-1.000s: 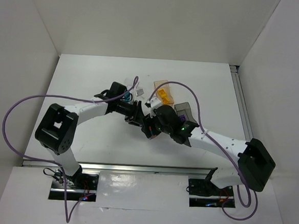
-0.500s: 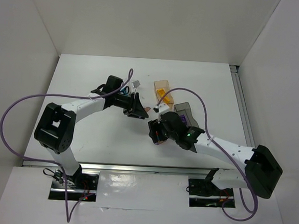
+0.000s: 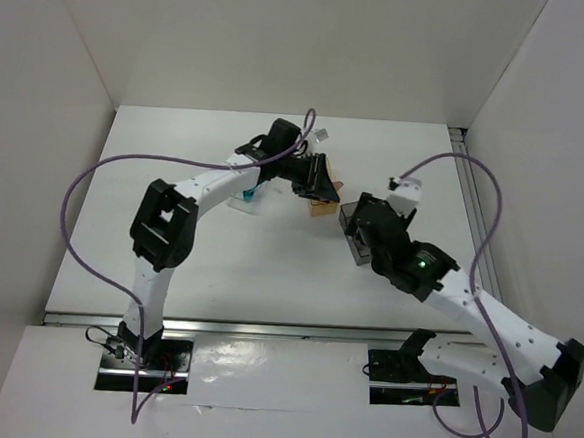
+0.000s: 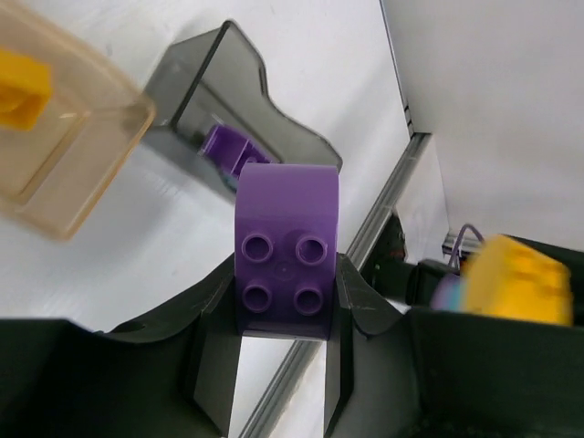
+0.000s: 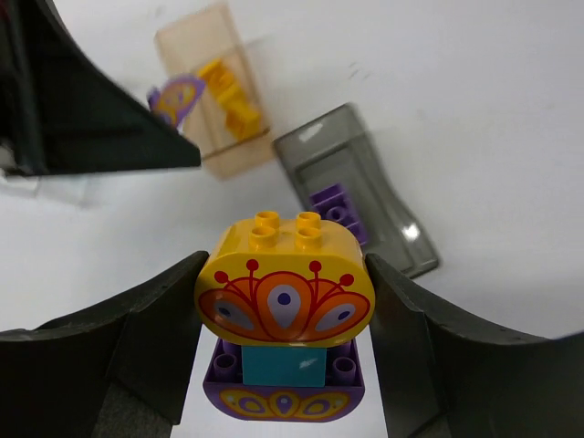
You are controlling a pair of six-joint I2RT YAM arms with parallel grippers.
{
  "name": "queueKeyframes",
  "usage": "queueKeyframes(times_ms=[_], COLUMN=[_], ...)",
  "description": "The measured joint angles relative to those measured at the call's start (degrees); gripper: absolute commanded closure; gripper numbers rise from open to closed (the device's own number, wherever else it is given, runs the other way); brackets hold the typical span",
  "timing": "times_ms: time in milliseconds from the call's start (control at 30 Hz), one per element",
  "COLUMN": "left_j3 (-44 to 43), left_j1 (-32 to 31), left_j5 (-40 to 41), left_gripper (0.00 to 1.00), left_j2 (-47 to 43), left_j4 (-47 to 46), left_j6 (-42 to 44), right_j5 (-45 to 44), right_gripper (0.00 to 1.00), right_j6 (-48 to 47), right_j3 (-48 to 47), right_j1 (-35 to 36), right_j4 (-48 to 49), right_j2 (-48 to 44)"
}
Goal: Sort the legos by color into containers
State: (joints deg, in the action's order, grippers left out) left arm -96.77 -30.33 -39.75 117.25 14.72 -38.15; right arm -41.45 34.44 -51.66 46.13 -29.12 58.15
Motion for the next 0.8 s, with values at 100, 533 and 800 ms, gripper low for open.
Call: queueKeyframes(times_ms=[100,533,800], left_j3=[-8.48,-34.49,-31.06], left_j1=[-3.34,-9.94,-9.38], left_j5=[2.84,7.98,9.2], left_gripper=[1.0,0.27,0.2], left_j2=[6.49,26.16,24.02], left_j4=[3.06,13.07,15.37], left_j6=[-0.48,-2.82,-1.77], right_j5=[-5.53,-13.99,-13.57], right_gripper=[0.51,0.49,0.48], right_j6=[5.4,14.29,13.07], right_j3=[-0.2,-0.31,-0.31], right_j1=[-0.83,-1.4,-2.34], right_j4=[-4.98,-17.77,-18.18], right_j2=[-6.51,-16.44,-15.61])
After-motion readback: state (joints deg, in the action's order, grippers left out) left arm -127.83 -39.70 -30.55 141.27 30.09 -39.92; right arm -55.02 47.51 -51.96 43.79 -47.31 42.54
